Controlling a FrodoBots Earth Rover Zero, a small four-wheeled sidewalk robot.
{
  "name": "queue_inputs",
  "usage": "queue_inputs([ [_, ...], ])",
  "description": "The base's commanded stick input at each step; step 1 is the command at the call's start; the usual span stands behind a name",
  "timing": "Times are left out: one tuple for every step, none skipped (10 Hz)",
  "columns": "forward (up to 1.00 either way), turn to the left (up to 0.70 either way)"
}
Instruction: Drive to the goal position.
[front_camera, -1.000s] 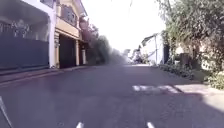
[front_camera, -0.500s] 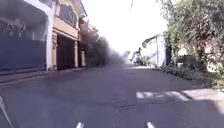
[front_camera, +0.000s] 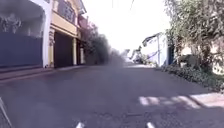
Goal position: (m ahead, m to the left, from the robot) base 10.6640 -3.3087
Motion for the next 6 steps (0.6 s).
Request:
queue_inputs([
  [0.70,0.00],
  [0.70,0.00],
  [0.70,0.00],
  [0.70,0.00],
  [0.70,0.00],
  [0.70,0.00],
])
